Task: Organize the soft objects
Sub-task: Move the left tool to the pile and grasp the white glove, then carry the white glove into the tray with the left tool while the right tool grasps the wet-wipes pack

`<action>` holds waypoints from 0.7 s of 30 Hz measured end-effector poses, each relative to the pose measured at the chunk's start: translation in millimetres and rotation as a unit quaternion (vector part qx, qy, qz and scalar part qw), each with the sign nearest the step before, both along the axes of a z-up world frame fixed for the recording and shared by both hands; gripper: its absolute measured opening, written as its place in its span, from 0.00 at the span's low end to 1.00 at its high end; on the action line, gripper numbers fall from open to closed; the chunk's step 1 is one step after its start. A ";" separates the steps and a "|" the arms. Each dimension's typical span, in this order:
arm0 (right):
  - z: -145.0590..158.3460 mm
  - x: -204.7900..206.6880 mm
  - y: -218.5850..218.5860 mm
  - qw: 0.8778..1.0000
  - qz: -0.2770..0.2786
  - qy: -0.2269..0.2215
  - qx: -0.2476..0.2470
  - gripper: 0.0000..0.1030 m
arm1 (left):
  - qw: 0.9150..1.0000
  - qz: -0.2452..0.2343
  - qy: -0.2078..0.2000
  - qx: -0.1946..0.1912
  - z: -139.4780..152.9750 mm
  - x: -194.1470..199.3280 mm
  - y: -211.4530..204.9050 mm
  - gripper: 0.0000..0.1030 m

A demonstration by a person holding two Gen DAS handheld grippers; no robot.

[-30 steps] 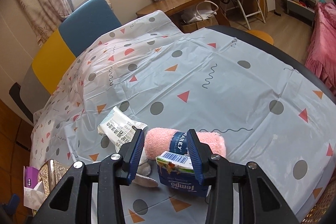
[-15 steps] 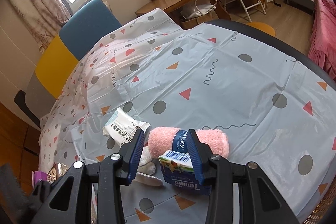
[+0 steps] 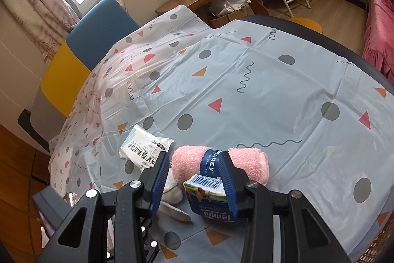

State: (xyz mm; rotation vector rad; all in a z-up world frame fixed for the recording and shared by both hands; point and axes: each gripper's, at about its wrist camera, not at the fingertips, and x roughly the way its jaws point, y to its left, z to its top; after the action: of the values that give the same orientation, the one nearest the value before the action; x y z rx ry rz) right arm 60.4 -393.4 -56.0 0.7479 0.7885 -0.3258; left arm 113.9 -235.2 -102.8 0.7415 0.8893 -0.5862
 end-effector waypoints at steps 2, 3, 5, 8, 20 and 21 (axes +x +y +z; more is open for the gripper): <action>-0.2 -0.6 -0.3 1.000 0.000 0.000 -0.001 0.41 | 1.000 -0.002 0.003 -0.003 1.1 -9.7 4.9 0.42; -0.2 -0.6 -0.3 1.000 -0.001 0.000 0.000 0.41 | 1.000 0.002 0.008 -0.009 2.7 -12.7 8.3 0.42; -0.3 -0.8 -0.4 1.000 -0.001 0.000 0.000 0.41 | 0.999 0.018 0.034 -0.027 8.0 -12.7 16.5 0.42; 0.1 -2.4 -1.5 1.000 -0.004 -0.004 0.002 0.41 | 0.996 0.040 0.060 -0.050 22.1 -4.4 25.9 0.42; -4.7 -1.5 -0.8 1.000 0.002 0.006 0.003 0.41 | 0.969 0.181 0.077 -0.151 112.4 100.6 66.5 0.43; -5.1 -0.8 -0.1 1.000 0.005 0.007 0.002 0.41 | 0.966 0.194 0.071 -0.156 119.9 108.4 76.2 0.43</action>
State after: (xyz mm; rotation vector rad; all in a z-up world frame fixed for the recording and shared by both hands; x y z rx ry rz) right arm 59.6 -393.5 -61.1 0.7469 0.8066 -0.3212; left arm 222.3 -159.1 17.1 0.2314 1.0139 -0.4183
